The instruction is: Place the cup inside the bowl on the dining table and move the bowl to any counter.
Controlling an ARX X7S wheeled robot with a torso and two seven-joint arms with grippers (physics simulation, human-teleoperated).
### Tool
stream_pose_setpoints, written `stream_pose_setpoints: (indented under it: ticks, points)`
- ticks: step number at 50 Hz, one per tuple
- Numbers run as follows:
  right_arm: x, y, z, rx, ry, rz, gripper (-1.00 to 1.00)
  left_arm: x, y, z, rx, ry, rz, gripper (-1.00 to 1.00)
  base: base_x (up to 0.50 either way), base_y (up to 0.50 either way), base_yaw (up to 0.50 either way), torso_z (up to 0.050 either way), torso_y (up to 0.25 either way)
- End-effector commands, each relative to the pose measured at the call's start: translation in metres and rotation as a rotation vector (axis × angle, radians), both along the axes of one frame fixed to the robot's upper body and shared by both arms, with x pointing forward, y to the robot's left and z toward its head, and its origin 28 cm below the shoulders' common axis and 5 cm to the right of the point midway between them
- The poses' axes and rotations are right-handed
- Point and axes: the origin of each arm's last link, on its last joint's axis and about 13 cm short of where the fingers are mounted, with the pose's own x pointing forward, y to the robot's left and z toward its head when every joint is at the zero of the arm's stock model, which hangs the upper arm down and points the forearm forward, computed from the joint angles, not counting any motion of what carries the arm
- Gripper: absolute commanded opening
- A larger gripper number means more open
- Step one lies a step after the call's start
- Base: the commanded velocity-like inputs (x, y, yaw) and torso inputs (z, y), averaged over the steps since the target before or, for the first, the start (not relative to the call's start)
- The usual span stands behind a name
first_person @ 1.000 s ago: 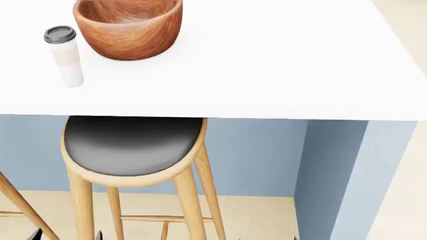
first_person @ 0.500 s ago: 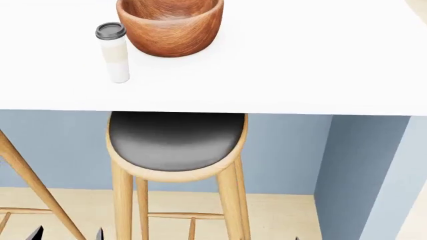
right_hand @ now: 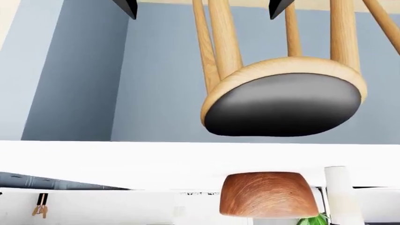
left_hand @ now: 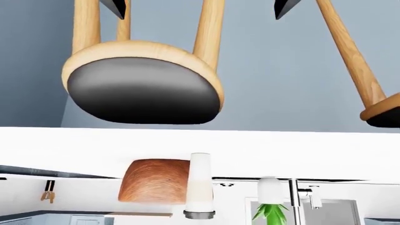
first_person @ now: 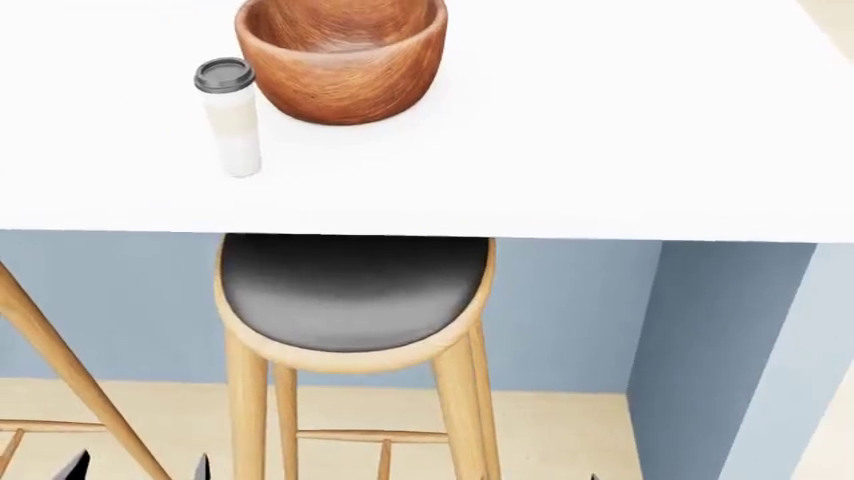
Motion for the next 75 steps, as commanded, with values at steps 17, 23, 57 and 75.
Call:
stream_pose_setpoints:
  ticks: [17, 23, 57, 75]
  points:
    - [-0.001, 0.000, 0.001, 0.003, -0.010, 0.001, 1.00, -0.003, 0.003, 0.001, 0.011, -0.013, 0.011, 1.00, 0.00, 0.00, 0.00, 0.050, 0.000]
    - [-0.001, 0.000, 0.002, 0.009, -0.020, 0.000, 1.00, -0.002, 0.002, 0.001, 0.013, -0.018, 0.015, 1.00, 0.00, 0.00, 0.00, 0.050, 0.000]
    - [0.012, -0.018, 0.092, 0.089, -0.145, -0.003, 1.00, 0.007, 0.009, 0.089, -0.017, -0.038, -0.033, 1.00, 0.00, 0.00, 0.00, 0.010, 0.000]
    - [0.042, -0.071, 0.213, 0.020, -0.284, -0.012, 1.00, 0.026, 0.059, 0.211, -0.026, -0.038, -0.055, 1.00, 0.00, 0.00, 0.00, 0.000, 0.000]
